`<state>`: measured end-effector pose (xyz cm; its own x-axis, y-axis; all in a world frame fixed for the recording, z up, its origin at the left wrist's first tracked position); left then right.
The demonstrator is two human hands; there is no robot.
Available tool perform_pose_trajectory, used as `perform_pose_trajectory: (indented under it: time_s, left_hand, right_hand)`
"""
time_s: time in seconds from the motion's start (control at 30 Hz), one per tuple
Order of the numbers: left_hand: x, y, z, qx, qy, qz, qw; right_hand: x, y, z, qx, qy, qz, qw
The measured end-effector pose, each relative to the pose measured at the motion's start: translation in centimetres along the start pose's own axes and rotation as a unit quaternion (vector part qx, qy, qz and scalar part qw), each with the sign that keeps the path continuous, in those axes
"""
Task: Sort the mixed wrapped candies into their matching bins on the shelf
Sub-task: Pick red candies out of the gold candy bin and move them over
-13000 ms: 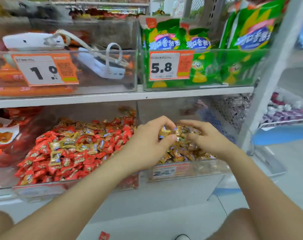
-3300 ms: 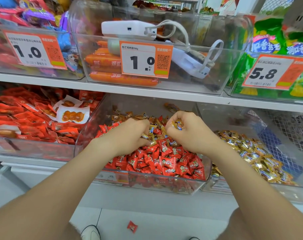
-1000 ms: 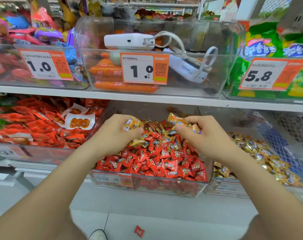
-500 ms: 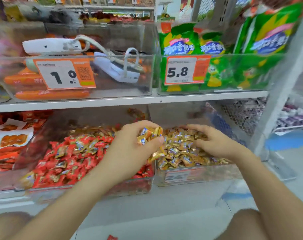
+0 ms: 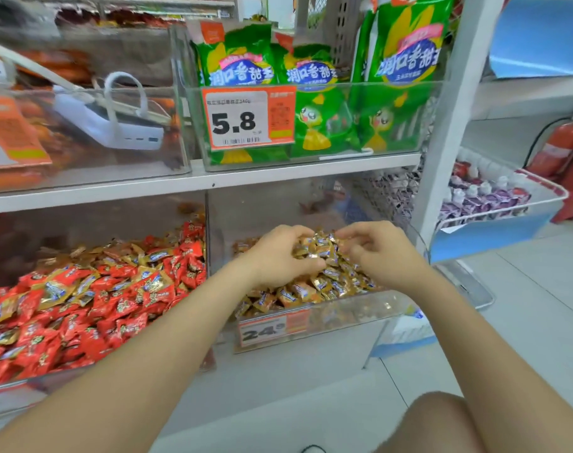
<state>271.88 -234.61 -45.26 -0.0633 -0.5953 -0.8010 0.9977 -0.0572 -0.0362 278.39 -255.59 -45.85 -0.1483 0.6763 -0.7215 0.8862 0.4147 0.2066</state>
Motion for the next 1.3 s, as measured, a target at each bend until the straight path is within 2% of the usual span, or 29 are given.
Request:
perform_pose_trajectory:
  time_s: [0.07, 0.17, 0.27, 0.3, 0.4, 0.47, 0.53, 0.63, 0.73, 0.83, 0.93, 1.07, 1.2, 1.3]
  left_hand:
    - [-0.9, -1.4, 0.3, 0.047, 0.072, 0.019, 0.996]
    - [-3.0, -5.5, 0.1, 0.14, 0.182, 0.039, 0.973]
    - [-5.9, -10.5, -1.1, 0.198, 0.215, 0.095, 0.952]
    - [-7.0, -11.9, -2.0, 0.182, 0.216, 0.126, 0.951]
    - [-10.0, -15.2, -6.3, 0.056, 0.194, 0.18, 0.963]
    - [-11.3, -16.6, -9.8, -0.017, 0.196, 0.16, 0.967]
    - [-12.3, -17.7, -12.7, -0.058, 0.195, 0.141, 0.969]
    - [-13.5, -18.5, -15.4, -0.088, 0.19, 0.142, 0.968]
    - [-14.6, -18.7, -17.0, -0.118, 0.215, 0.151, 0.958]
    - [-15.0, -18.9, -19.0, -0.158, 0.211, 0.095, 0.96]
    - [-15.1, -19.2, -20.4, -0.153, 0.2, 0.037, 0.967]
    - [-15.7, -19.0, -20.9, -0.128, 0.201, 0.067, 0.969]
    - [-16.0, -18.8, -20.8, -0.1, 0.187, 0.092, 0.973]
    - [-16.2, -18.6, -21.0, -0.1, 0.184, 0.123, 0.97]
  right_hand:
    - [0.1, -0.2, -1.3, -0.012, -0.007, -0.029, 0.999]
    - [1.0, -0.6, -4.4, -0.041, -0.029, -0.075, 0.996]
    - [2.8, -1.3, -9.2, -0.103, -0.009, -0.088, 0.991]
    - [3.5, -1.6, -11.1, -0.128, 0.001, -0.088, 0.988]
    - [6.2, -2.7, -16.5, -0.212, 0.02, -0.082, 0.974]
    - [8.4, -2.8, -19.1, -0.263, 0.007, -0.101, 0.959]
    - [10.9, -2.2, -20.6, -0.297, -0.055, -0.143, 0.943]
    - [14.0, -0.7, -21.7, -0.291, -0.163, -0.172, 0.927]
    - [16.2, 0.7, -22.6, -0.281, -0.203, -0.181, 0.92]
    - [18.2, 1.3, -23.1, -0.29, -0.228, -0.207, 0.906]
    - [19.6, 1.9, -22.9, -0.276, -0.277, -0.231, 0.891]
    - [19.7, 2.6, -23.2, -0.262, -0.267, -0.263, 0.889]
    - [19.0, 2.7, -23.8, -0.275, -0.225, -0.236, 0.905]
    - [19.5, 2.1, -23.9, -0.258, -0.254, -0.291, 0.886]
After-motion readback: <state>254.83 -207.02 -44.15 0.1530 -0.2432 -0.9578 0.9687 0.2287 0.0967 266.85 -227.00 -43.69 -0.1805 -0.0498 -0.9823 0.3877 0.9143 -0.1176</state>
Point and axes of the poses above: each hand's wrist, its own y-axis towards the middle knuckle, its own x-axis out of the palm, z = x × y, the point moved 2 cm from there along y, towards the middle knuckle, and after that the axes turned 1 degree about z, right-handed, at the moved point
